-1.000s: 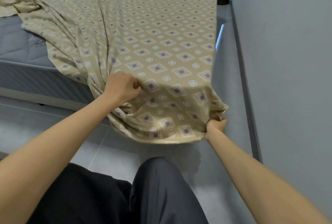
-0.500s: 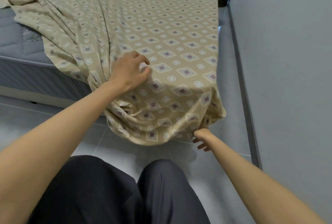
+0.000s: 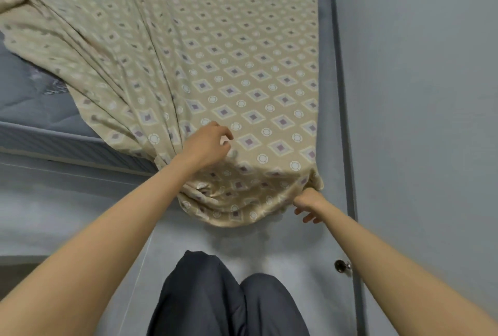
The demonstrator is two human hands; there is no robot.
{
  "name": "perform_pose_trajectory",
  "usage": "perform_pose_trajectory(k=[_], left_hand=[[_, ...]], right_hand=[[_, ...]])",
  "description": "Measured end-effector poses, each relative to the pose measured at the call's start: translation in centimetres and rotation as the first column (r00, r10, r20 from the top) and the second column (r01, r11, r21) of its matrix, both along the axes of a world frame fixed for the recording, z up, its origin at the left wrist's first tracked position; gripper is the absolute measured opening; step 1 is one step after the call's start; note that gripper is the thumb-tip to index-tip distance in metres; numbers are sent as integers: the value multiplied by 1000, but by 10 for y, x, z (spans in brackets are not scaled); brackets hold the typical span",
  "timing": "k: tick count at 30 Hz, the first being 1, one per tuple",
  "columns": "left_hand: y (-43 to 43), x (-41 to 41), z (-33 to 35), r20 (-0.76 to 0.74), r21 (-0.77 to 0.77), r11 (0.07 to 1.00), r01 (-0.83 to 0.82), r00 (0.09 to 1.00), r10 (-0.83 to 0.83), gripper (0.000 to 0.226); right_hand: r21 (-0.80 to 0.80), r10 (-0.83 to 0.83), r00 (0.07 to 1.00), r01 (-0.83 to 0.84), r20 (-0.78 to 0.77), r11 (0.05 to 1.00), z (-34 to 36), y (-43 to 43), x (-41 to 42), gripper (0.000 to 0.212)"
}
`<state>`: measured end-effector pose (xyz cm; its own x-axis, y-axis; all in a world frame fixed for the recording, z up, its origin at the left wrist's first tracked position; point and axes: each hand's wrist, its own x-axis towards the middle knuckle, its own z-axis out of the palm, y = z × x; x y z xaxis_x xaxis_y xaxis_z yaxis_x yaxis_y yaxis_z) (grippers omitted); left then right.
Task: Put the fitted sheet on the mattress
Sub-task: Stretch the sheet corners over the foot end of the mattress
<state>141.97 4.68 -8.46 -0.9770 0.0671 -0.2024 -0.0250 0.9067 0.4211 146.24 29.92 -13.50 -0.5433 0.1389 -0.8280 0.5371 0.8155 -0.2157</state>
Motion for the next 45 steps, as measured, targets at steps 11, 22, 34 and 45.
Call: perform_pose_trajectory(k=[11,22,34,45], left_hand=[[-87,40,230,192,160,934,-320,938,288,32],[-226,7,403,270,246,804,-542,835,480,33],[-354,-75,434,188,241,742,-626,780,597,34],[-477,-143,393,248,131,698,-704,705,664,35]], right_hand=[[-264,-109,994,102,-12,959,256,-86,-30,30],[-281,13,999,-26,-49,959,406,-229,-96,32],[-313,86,992,-110,-88,943,414,-371,-202,37],[-344,210,975,-224,-78,912,384,-490,-300,35]])
